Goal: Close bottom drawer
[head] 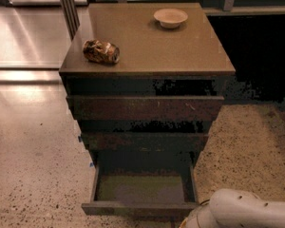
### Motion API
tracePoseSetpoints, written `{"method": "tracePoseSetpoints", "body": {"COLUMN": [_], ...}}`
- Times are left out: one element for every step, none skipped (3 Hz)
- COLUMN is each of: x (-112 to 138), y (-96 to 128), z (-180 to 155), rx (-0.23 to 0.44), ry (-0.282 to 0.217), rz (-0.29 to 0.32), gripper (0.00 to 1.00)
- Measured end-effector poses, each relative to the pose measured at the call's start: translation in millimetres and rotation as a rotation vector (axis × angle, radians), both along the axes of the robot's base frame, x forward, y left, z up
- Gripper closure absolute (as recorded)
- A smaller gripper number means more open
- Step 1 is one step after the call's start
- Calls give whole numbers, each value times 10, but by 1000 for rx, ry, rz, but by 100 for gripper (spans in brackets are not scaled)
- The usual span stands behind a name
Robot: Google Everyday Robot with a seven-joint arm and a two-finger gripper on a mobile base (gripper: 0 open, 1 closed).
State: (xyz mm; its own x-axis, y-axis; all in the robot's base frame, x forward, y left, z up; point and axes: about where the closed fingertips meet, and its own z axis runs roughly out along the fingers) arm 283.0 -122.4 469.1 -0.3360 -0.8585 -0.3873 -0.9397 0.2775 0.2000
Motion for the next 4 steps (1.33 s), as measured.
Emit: {"method": "tracePoseSetpoints", "body": {"x": [43,144,249,560], "y": [338,629,628,613], "z": [-618,-1165,-1571,-1868], "rx": [7,14,-32,-45], "ry": [25,25,19,-37], "rz": [30,50,21,-101], "gripper": [100,100,100,100]}}
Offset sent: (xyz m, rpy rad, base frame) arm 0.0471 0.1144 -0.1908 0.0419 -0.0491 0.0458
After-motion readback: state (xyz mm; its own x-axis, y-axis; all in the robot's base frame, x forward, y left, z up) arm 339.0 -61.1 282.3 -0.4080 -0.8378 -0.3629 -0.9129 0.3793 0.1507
